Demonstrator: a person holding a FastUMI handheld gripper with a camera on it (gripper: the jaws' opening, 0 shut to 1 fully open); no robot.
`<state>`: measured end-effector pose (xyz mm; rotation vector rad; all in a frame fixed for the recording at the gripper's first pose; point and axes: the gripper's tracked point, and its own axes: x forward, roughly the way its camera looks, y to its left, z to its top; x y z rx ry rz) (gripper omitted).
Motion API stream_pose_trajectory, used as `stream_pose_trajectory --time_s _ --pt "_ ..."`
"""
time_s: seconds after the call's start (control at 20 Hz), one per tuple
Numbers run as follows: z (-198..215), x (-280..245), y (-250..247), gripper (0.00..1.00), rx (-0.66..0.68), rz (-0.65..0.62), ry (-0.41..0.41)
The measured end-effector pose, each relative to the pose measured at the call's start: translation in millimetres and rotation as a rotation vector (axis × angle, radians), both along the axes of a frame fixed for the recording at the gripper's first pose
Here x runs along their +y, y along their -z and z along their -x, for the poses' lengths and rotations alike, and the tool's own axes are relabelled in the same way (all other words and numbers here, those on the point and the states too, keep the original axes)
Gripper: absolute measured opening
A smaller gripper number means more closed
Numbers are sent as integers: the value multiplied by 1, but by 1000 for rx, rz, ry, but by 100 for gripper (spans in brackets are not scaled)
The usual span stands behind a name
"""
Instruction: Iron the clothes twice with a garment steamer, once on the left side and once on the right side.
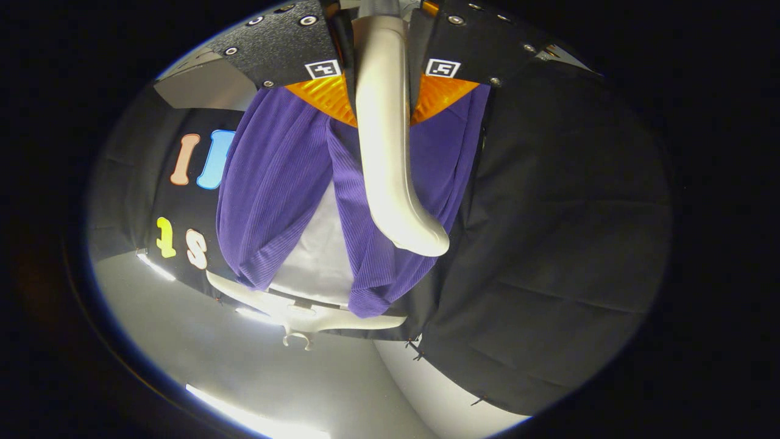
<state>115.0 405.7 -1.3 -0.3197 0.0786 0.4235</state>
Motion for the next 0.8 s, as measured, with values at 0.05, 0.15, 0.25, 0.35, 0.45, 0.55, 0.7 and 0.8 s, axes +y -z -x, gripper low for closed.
stream_pose_trajectory --time_s 0.05,0.15,0.25,0.35,0.45,0.55,0.7,0.8 --pt "2 -2 5 36 -2 13 3" --pt "-1 0 19 36 33 26 -4" --pt "-2 -2 42 36 78 59 -11" --pt "13 -8 71 36 103 92 -11" --pt "19 -12 91 36 136 111 -13" --pt "23 -14 105 36 152 120 -14" --pt "27 -18 127 36 176 141 -16" --pt "33 -22 146 36 202 154 -13"
